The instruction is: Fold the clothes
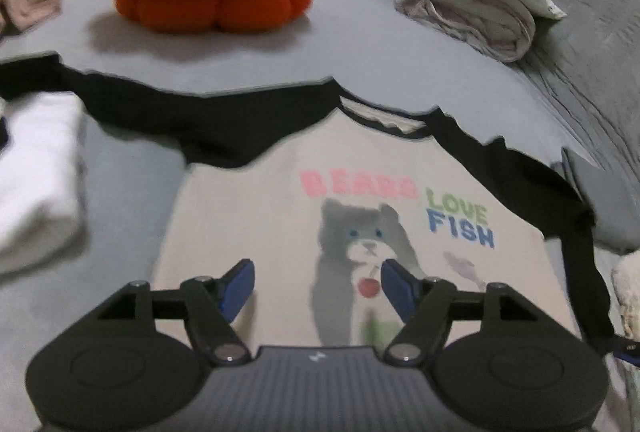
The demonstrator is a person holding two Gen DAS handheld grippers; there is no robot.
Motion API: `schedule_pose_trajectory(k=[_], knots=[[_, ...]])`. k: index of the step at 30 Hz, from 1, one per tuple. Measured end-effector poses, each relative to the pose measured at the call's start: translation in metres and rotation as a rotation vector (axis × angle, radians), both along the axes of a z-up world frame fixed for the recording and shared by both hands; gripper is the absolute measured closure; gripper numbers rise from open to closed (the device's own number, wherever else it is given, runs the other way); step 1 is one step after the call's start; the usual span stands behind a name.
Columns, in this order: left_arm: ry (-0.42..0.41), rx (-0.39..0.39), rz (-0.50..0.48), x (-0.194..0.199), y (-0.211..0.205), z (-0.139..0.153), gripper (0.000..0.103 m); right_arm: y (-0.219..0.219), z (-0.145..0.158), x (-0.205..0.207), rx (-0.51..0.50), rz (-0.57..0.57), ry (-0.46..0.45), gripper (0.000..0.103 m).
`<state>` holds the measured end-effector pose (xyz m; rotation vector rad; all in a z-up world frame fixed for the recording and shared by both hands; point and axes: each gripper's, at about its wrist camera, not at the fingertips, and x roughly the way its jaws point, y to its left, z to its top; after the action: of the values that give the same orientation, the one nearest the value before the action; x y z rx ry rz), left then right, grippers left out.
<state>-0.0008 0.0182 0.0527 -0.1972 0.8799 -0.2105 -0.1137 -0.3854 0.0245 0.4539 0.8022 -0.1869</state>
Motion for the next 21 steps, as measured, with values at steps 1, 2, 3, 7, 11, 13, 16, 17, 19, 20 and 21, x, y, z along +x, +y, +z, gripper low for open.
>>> schedule_pose_trajectory(k=[1,2,3,7,11,13,16,17,19,20,21], knots=[[-0.011,0.013,-0.001,0.002,-0.002,-0.001,0.032,0.001,-0.004,0.004,-0.018,-0.001,0.022,0.074],[-0.021,0.036,0.004,0.005,-0.003,-0.002,0.032,0.002,-0.004,0.005,-0.035,0.001,0.023,0.079],[-0.022,0.056,0.012,0.008,-0.003,-0.004,0.032,0.003,-0.003,0.006,-0.054,0.004,0.016,0.087],[0.025,0.056,0.047,0.02,0.002,-0.013,0.032,0.009,0.021,0.0,-0.197,0.015,-0.105,0.097],[0.034,0.06,0.057,0.028,0.007,-0.017,0.032,0.011,0.077,0.006,-0.497,0.035,-0.205,0.098],[0.034,0.07,0.059,0.031,0.006,-0.019,0.032,0.005,0.109,0.017,-0.623,0.04,-0.238,0.098],[0.033,0.075,0.057,0.033,0.006,-0.02,0.032,-0.003,0.156,0.032,-0.826,0.036,-0.283,0.098],[0.031,0.075,0.055,0.034,0.006,-0.02,0.032,-0.006,0.166,0.036,-0.895,0.026,-0.287,0.098],[0.029,0.08,0.049,0.035,0.005,-0.021,0.032,-0.016,0.178,0.053,-0.997,0.013,-0.276,0.098],[0.028,0.085,0.046,0.036,0.005,-0.021,0.032,-0.023,0.176,0.063,-1.023,0.008,-0.26,0.098],[0.025,0.091,0.044,0.036,0.004,-0.021,0.032,-0.034,0.171,0.073,-1.031,0.006,-0.232,0.098]])
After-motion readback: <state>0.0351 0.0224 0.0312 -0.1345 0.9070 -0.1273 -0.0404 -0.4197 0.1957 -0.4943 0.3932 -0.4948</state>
